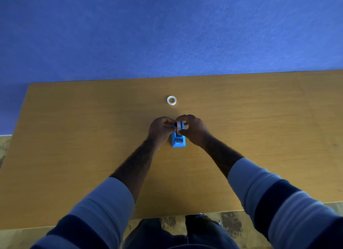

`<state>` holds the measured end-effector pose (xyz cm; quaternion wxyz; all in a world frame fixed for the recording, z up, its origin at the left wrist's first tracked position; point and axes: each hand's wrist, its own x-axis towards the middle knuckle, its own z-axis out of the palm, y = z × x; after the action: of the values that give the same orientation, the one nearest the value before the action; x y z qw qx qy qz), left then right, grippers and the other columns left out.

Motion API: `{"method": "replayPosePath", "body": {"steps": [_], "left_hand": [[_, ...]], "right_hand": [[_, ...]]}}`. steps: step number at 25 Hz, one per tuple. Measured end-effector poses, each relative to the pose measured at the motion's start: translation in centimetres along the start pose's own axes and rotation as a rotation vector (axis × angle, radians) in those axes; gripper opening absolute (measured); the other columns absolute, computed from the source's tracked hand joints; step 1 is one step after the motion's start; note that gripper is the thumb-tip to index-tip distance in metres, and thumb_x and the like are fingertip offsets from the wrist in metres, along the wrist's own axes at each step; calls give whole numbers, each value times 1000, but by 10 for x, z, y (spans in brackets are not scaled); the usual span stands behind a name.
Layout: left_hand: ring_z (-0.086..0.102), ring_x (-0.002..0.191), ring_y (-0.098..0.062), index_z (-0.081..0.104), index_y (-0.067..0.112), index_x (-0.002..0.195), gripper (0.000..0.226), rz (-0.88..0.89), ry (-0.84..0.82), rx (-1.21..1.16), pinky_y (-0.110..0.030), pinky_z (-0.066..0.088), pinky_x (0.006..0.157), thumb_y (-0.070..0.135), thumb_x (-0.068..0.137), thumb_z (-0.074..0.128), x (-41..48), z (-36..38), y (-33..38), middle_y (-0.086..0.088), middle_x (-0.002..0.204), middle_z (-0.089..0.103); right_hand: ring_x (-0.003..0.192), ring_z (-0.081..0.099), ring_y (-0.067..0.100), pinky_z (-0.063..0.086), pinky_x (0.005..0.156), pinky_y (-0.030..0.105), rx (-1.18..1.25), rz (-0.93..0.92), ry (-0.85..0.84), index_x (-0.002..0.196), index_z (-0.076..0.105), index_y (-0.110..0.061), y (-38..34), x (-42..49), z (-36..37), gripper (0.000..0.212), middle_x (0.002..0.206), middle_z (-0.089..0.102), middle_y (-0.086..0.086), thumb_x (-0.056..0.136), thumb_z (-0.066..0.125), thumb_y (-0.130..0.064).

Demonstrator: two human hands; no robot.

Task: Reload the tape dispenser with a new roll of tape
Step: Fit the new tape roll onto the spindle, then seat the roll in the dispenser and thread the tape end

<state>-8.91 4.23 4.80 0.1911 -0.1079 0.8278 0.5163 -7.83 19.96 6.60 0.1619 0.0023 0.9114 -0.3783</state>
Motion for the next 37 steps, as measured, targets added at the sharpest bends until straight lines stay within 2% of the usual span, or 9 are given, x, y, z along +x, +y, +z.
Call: {"method": "replayPosePath", "body": {"steps": [2, 5, 10, 14, 17, 23, 26, 30, 37], "left_hand": [[70, 94, -13, 76, 13, 104, 26, 4, 1, 28, -21, 51, 73, 17, 79, 83, 0, 0, 1, 3, 99, 75], [69, 98, -14, 75, 12, 107, 27, 13, 6, 47, -30, 57, 83, 16, 81, 81, 0, 0, 3, 1, 103, 75], [70, 99, -19, 74, 9, 105, 23, 36, 1, 59, -38, 57, 90, 14, 83, 79, 4, -3, 2, -2, 103, 75], [68, 101, -15, 72, 12, 112, 27, 51, -12, 63, -34, 57, 89, 16, 85, 77, 2, -4, -2, 1, 108, 73], [68, 105, -15, 70, 13, 119, 35, 65, -31, 63, -34, 57, 91, 18, 85, 77, 0, -7, -10, 1, 114, 73], [66, 109, -15, 65, 22, 131, 56, 139, -113, 132, -39, 56, 94, 34, 79, 82, -3, -8, -18, 1, 126, 67], [67, 107, -15, 68, 25, 127, 56, 205, -144, 195, -43, 55, 95, 40, 75, 81, 1, -7, -13, 1, 121, 68], [66, 104, -15, 71, 25, 122, 52, 235, -124, 230, -45, 54, 95, 38, 73, 82, 3, -6, -12, 1, 115, 68], [64, 101, -16, 69, 26, 118, 48, 270, -96, 268, -41, 55, 92, 30, 73, 83, 3, -1, -17, 4, 109, 60]], "right_hand": [[98, 62, 17, 58, 80, 35, 5, -5, 0, 109, 68, -17, -2, -2, -1, 32, 112, 66, 4, 81, 76, -6], [94, 62, 17, 59, 80, 39, 13, 7, 11, 106, 69, -16, -3, -2, 1, 27, 108, 66, 4, 81, 75, -7], [97, 61, 19, 57, 79, 37, -4, 20, 27, 114, 68, -16, 1, 2, 6, 31, 115, 63, 7, 84, 74, -13], [97, 62, 18, 57, 77, 33, -23, 7, 22, 118, 67, -18, 7, 2, 8, 37, 117, 62, 8, 82, 76, -12], [103, 61, 17, 59, 82, 36, -54, 7, 18, 125, 63, -21, 11, -3, 10, 44, 123, 61, 5, 84, 76, -12], [105, 61, 17, 59, 83, 36, -19, -45, 47, 126, 64, -21, 15, -10, 8, 42, 126, 61, 6, 85, 76, -14], [107, 61, 16, 57, 87, 36, 11, -65, 39, 129, 64, -21, 13, -7, 4, 41, 125, 63, 5, 89, 70, -12], [100, 64, 15, 59, 84, 37, 50, -35, 67, 119, 69, -15, 8, 2, 1, 30, 118, 67, 4, 91, 62, -8], [90, 64, 15, 59, 76, 39, -78, -10, 87, 101, 72, -18, 3, 11, 6, 14, 105, 68, 1, 89, 65, -14]]}}
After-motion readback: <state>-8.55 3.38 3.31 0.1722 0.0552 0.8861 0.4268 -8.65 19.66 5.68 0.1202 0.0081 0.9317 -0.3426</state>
